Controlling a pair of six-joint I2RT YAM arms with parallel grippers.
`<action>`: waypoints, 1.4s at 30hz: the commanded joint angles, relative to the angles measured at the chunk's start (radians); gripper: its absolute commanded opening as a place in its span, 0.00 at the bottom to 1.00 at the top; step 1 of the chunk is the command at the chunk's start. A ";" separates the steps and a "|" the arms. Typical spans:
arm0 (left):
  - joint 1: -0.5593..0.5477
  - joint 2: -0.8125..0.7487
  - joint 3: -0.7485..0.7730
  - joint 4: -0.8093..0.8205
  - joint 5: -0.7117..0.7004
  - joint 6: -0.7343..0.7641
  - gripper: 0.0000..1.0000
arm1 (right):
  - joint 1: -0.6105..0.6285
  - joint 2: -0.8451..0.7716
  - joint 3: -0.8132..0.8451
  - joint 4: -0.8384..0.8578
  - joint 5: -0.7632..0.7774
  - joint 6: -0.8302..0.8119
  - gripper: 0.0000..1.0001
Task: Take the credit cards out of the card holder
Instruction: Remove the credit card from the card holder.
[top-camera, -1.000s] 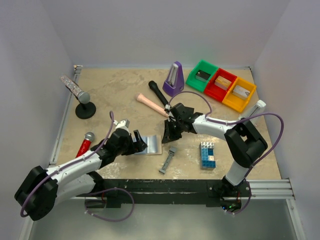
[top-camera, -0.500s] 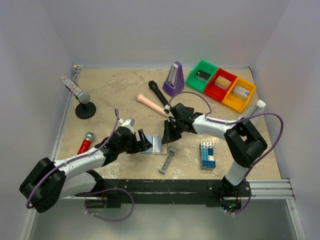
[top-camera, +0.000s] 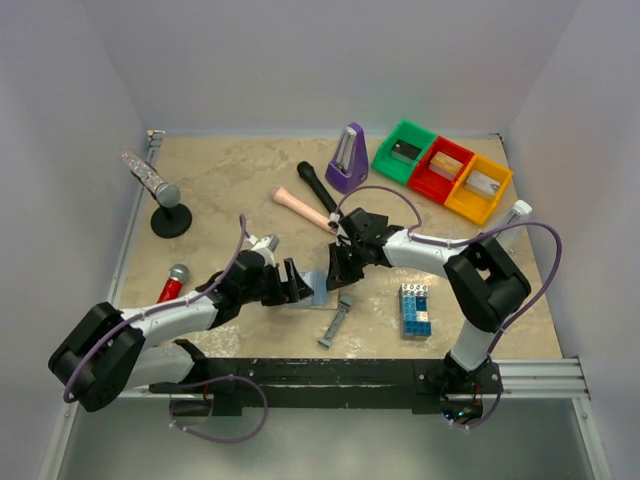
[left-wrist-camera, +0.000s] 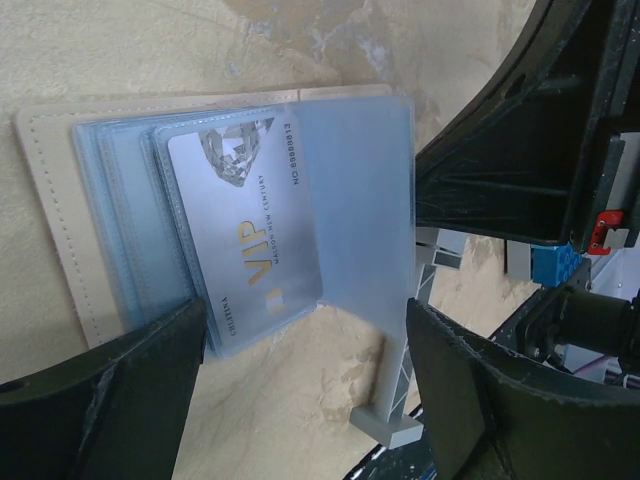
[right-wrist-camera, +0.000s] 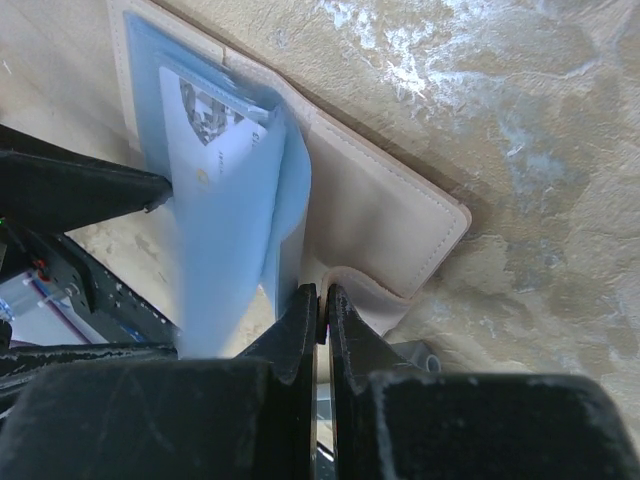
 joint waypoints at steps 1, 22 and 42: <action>-0.001 0.023 0.036 0.105 0.089 0.024 0.84 | 0.007 0.009 0.042 0.015 -0.041 -0.006 0.00; 0.008 -0.223 -0.011 -0.143 -0.128 0.031 0.84 | -0.010 -0.068 0.034 -0.107 0.134 -0.045 0.14; 0.040 -0.375 -0.011 -0.232 -0.206 0.004 0.75 | 0.000 -0.242 0.106 -0.094 -0.023 -0.134 0.16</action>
